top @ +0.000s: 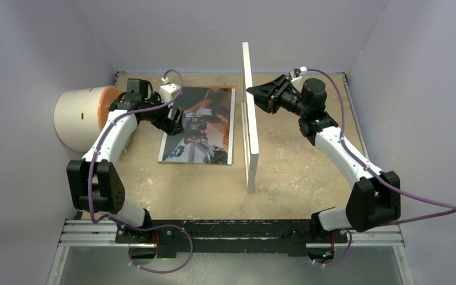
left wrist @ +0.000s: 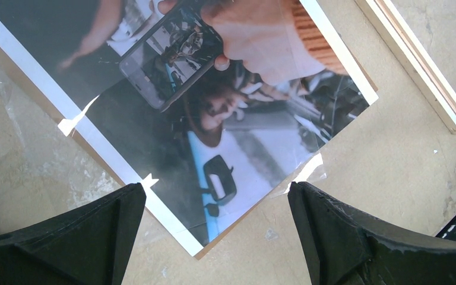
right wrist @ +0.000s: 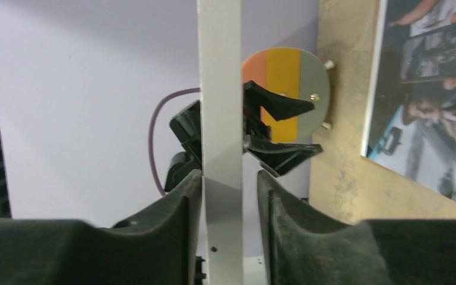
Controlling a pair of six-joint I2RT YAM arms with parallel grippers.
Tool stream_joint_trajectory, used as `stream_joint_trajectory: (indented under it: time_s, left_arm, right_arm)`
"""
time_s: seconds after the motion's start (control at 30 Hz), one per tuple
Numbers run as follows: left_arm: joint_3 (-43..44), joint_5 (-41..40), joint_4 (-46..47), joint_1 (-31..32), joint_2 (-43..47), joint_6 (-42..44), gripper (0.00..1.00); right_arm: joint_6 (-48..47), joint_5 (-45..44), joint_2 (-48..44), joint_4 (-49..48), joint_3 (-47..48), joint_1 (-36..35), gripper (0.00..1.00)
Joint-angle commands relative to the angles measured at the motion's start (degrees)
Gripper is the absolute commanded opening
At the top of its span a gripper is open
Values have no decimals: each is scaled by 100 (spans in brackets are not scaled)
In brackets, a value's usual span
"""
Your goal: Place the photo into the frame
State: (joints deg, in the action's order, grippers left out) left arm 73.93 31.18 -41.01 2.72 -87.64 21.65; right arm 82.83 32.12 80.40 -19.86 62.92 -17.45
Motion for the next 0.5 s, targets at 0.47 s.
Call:
stream_joint_trajectory:
  time_s: [0.47]
  left_arm:
    - [53, 68, 267, 113, 108, -67, 100]
  right_arm:
    - [-1725, 716, -1023, 2455, 215, 1545, 76]
